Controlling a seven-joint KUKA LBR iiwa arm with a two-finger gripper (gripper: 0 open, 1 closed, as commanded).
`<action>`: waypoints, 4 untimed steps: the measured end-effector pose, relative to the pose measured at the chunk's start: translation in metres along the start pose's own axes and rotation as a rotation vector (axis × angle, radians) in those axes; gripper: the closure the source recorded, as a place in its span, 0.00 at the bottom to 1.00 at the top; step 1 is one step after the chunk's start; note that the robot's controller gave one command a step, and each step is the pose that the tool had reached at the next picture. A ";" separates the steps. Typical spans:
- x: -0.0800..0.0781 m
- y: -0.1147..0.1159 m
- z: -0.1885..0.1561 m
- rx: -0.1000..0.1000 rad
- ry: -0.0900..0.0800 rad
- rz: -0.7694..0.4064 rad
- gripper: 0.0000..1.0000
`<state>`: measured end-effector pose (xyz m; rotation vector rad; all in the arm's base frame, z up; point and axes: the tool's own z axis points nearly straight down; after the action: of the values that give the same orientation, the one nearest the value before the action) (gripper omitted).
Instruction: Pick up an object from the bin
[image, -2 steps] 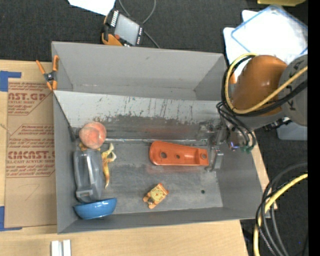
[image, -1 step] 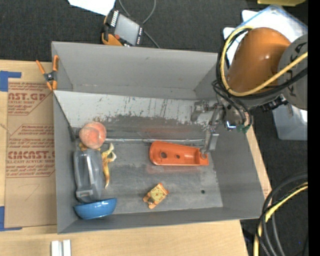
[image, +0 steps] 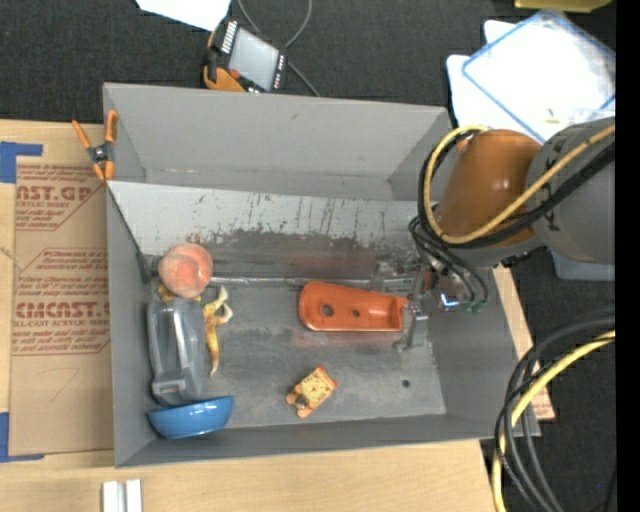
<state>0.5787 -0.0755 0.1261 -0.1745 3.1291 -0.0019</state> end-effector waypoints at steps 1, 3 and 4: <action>-0.018 0.010 -0.093 0.000 -0.021 0.110 1.00; -0.009 0.077 -0.125 -0.001 -0.027 0.014 1.00; -0.010 0.057 -0.114 -0.001 -0.028 0.046 1.00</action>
Offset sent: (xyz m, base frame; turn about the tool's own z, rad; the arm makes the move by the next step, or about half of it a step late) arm 0.0000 0.0000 0.0000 0.0000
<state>0.5810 -0.0172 0.2396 -0.1023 3.1046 0.0029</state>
